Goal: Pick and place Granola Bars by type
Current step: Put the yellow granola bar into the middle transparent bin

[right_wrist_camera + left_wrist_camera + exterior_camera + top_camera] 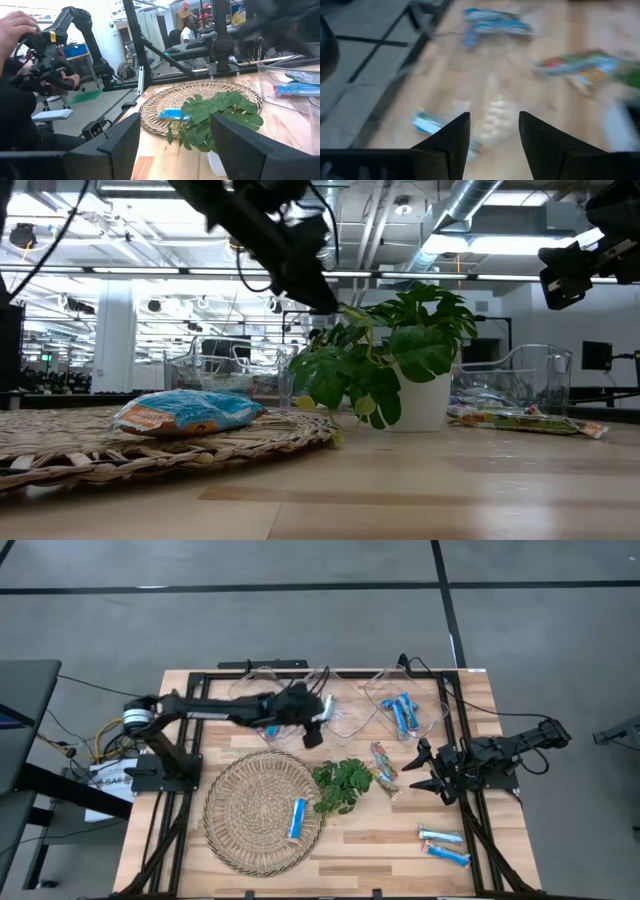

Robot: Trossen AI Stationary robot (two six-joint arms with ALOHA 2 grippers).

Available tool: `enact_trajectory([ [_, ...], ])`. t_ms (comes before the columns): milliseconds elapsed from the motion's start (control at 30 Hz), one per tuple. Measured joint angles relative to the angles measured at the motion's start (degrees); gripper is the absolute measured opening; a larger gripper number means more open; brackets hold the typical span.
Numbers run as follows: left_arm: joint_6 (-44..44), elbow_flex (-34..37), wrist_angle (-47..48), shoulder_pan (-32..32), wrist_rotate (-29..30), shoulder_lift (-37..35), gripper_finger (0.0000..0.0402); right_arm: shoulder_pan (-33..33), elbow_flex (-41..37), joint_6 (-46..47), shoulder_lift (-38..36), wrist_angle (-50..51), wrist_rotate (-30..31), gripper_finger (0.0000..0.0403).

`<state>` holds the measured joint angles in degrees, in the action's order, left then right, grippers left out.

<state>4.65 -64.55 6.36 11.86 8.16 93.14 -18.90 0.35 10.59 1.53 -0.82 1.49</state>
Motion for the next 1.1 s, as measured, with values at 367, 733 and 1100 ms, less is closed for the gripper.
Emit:
enact_trajectory([
  [367, -8.2, 13.4, 6.5, -19.3, -0.4, -13.1, 0.0157, 0.0, 0.0, 0.0, 0.0, 0.0, 0.0, 0.0232],
  [733, -45.5, 18.1, 6.3, -35.8, 4.6, -13.2, 0.0157, 0.0, 0.0, 0.0, 0.0, 0.0, 0.0, 0.0232],
  [1100, -72.7, 15.7, 6.5, -42.3, 8.7, -4.1, 0.0157, 0.0, 0.0, 0.0, 0.0, 0.0, 0.0, 0.0232],
])
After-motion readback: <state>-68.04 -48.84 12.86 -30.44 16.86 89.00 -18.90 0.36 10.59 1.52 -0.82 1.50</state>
